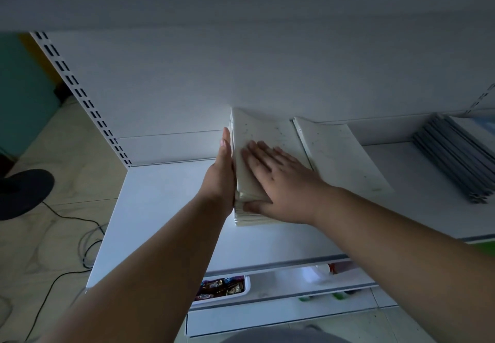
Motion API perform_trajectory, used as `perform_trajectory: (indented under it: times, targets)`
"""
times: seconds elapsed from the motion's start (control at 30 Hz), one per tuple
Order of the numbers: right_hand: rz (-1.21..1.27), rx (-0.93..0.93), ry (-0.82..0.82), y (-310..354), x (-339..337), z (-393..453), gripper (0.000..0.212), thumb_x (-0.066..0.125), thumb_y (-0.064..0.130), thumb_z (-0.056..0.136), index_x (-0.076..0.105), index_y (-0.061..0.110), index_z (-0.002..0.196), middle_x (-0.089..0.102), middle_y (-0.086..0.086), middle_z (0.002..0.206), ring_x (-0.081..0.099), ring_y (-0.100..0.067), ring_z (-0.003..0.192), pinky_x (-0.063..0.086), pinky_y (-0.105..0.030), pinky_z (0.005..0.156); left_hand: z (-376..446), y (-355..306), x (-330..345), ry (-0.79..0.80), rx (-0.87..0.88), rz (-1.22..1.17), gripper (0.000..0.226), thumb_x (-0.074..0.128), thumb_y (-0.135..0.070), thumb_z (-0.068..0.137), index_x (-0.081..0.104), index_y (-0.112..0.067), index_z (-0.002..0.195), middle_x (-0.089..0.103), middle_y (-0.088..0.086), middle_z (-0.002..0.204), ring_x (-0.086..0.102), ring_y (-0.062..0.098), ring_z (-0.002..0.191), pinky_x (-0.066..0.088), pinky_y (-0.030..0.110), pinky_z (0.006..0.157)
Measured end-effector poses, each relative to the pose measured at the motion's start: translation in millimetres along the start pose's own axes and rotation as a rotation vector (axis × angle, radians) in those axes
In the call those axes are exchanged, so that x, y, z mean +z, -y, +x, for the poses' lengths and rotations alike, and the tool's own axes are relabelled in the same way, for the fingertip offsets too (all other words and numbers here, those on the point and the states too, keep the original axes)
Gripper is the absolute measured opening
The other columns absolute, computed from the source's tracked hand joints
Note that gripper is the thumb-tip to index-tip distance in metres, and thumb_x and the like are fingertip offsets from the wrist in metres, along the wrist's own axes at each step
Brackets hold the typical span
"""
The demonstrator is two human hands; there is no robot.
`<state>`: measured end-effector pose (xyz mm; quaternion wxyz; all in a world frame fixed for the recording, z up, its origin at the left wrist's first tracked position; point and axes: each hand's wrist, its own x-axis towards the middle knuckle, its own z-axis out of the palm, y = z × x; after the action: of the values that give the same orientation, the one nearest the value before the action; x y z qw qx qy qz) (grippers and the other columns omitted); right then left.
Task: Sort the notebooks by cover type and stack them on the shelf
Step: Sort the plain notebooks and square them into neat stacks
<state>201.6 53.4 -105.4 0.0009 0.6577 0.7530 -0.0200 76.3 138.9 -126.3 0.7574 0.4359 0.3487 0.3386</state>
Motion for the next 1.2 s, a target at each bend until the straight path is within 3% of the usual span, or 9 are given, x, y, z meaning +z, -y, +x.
perform_trajectory:
  times: [0.17, 0.33, 0.43, 0.5, 0.63, 0.77, 0.9, 1.07, 1.2]
  targets:
    - [-0.072, 0.082, -0.127, 8.7, 10.8, -0.7, 0.124, 0.060, 0.080, 0.066, 0.014, 0.010, 0.157, 0.009, -0.017, 0.164, 0.016, -0.029, 0.151, 0.010, -0.049, 0.123, -7.7, 9.3, -1.0, 0.049, -0.010, -0.004, 0.045, 0.025, -0.048, 0.107, 0.068, -0.033, 0.103, 0.077, -0.011, 0.103, 0.071, 0.001, 0.097, 0.054, 0.021, 0.082]
    - [-0.026, 0.103, -0.210, 9.1, 14.4, -0.8, 0.116, 0.072, 0.073, 0.060, 0.033, 0.012, 0.151, 0.037, -0.013, 0.155, 0.043, -0.031, 0.138, 0.030, -0.048, 0.116, -10.7, 6.2, 2.6, 0.065, 0.007, -0.032, 0.054, 0.028, -0.047, 0.107, 0.075, -0.029, 0.086, 0.078, -0.007, 0.093, 0.074, 0.005, 0.087, 0.057, 0.018, 0.066]
    - [0.003, 0.093, -0.195, 12.2, 11.7, -3.6, 0.114, 0.070, 0.070, 0.068, 0.024, 0.014, 0.155, 0.027, -0.012, 0.161, 0.033, -0.029, 0.145, 0.024, -0.043, 0.117, -18.2, 5.3, 2.5, 0.023, 0.036, 0.018, 0.043, 0.033, -0.051, 0.105, 0.071, -0.031, 0.110, 0.077, -0.010, 0.102, 0.072, 0.006, 0.096, 0.058, 0.022, 0.076]
    - [0.045, 0.078, -0.184, 9.9, 4.1, -9.2, 0.110, 0.056, 0.076, 0.073, 0.016, 0.018, 0.158, 0.015, -0.006, 0.165, 0.021, -0.023, 0.150, 0.014, -0.037, 0.120, -22.1, 10.0, -2.6, 0.000, 0.053, 0.102, 0.046, 0.035, -0.058, 0.102, 0.054, -0.039, 0.139, 0.065, -0.015, 0.130, 0.062, 0.004, 0.117, 0.051, 0.027, 0.097]
    - [0.120, 0.059, -0.237, -8.3, -5.2, -27.9, 0.091, 0.040, 0.074, 0.080, 0.034, 0.019, 0.153, 0.032, -0.004, 0.160, 0.034, -0.022, 0.144, 0.023, -0.035, 0.117, -45.5, 13.3, -9.0, 0.039, 0.254, 0.421, 0.061, 0.032, -0.060, 0.101, 0.020, -0.038, 0.156, 0.022, -0.027, 0.155, 0.027, -0.020, 0.132, 0.031, 0.006, 0.104]
    - [0.155, 0.033, -0.184, -18.3, 0.9, -27.7, 0.072, 0.053, 0.062, 0.086, 0.055, 0.013, 0.138, 0.056, -0.008, 0.141, 0.054, -0.028, 0.127, 0.043, -0.042, 0.108, -53.8, 23.5, -25.1, 0.093, 0.409, 0.849, 0.092, 0.050, -0.063, 0.087, 0.006, -0.030, 0.160, 0.013, -0.014, 0.166, 0.012, 0.002, 0.151, 0.021, 0.038, 0.123]
    - [0.173, 0.013, -0.210, -15.5, 1.4, -21.6, 0.064, 0.054, 0.057, 0.084, 0.063, 0.010, 0.127, 0.063, -0.008, 0.132, 0.059, -0.030, 0.118, 0.049, -0.042, 0.102, -51.7, 31.2, -25.6, 0.052, 0.490, 0.962, 0.073, 0.058, -0.035, 0.096, 0.022, -0.026, 0.158, 0.036, -0.006, 0.157, 0.038, 0.018, 0.142, 0.039, 0.048, 0.113]
    - [0.160, -0.021, -0.217, -14.5, -1.6, -20.9, 0.061, 0.066, 0.054, 0.085, 0.061, 0.011, 0.129, 0.059, -0.007, 0.137, 0.055, -0.028, 0.123, 0.043, -0.038, 0.105, -57.2, 32.0, -24.3, -0.014, 0.504, 0.986, 0.065, 0.046, -0.029, 0.101, 0.017, -0.027, 0.159, 0.026, -0.014, 0.162, 0.027, -0.007, 0.143, 0.030, 0.019, 0.115]
    - [0.113, -0.050, -0.074, -24.4, -15.1, -21.7, 0.073, 0.068, 0.051, 0.086, 0.041, 0.023, 0.147, 0.036, 0.003, 0.156, 0.035, -0.019, 0.139, 0.030, -0.032, 0.114, -61.3, 30.4, -21.8, -0.030, 0.540, 1.006, 0.059, 0.041, -0.022, 0.104, 0.017, -0.031, 0.158, 0.027, -0.014, 0.162, 0.023, -0.004, 0.145, 0.023, 0.007, 0.111]
